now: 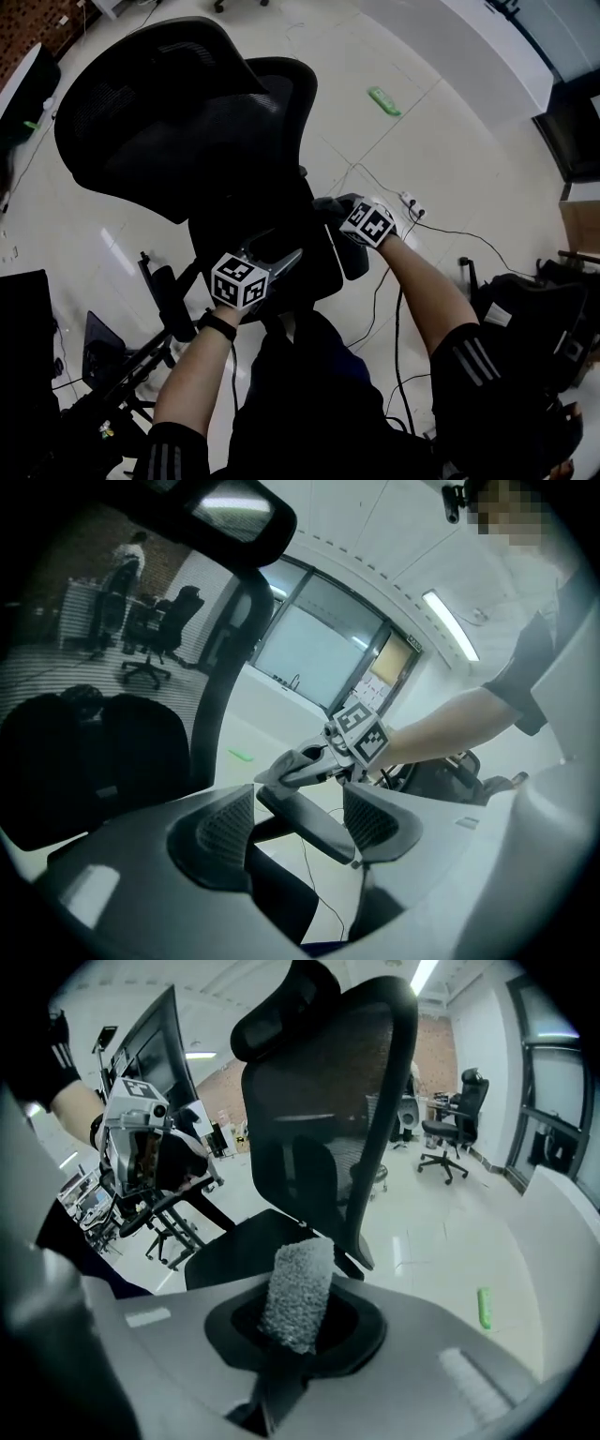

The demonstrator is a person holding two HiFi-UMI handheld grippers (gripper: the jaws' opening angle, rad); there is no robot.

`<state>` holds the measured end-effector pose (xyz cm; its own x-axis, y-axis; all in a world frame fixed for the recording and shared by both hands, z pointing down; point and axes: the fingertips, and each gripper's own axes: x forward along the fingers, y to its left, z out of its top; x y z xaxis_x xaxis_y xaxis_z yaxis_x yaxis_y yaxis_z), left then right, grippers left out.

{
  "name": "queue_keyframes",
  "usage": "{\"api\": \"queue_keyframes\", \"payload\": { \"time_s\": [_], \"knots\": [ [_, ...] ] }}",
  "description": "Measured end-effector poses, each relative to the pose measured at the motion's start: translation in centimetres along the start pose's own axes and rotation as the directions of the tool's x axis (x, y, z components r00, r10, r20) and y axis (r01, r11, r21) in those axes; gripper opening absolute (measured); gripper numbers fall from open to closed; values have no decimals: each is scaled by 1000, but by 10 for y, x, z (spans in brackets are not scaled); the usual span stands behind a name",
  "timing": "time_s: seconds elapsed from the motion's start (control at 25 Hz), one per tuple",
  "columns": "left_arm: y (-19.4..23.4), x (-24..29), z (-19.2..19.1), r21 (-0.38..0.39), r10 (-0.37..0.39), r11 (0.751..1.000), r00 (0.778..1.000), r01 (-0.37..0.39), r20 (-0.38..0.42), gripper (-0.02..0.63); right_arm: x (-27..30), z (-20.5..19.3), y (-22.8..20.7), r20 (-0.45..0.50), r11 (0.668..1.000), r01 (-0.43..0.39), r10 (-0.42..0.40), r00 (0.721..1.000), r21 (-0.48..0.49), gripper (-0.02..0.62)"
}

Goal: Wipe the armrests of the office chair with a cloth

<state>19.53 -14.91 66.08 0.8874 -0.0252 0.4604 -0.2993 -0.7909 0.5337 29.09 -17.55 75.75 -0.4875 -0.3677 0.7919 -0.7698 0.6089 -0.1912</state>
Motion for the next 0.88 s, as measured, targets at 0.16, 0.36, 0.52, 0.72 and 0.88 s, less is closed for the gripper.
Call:
{"api": "queue_keyframes", "payload": {
  "time_s": [0.16,0.36,0.52,0.72,0.88],
  "knots": [
    [5,27,-16,-22,-1,1000,999,0,-44,321,18,-21,-12,-70,998,-28,24,997,-55,37],
    [6,47,-26,-24,-15,1000,997,13,-80,321,31,-37,-12,-89,994,-60,52,995,-90,37],
    [4,58,-30,-18,-30,999,995,28,-99,321,29,-39,-13,-60,994,-62,57,997,-88,37],
    [-6,64,-36,-15,-55,998,992,53,-115,321,20,-52,-8,-55,995,-45,41,998,-85,37],
    [-17,64,-42,-22,-67,998,991,65,-113,321,9,-72,6,-67,995,-44,38,997,-85,37]
  ]
}}
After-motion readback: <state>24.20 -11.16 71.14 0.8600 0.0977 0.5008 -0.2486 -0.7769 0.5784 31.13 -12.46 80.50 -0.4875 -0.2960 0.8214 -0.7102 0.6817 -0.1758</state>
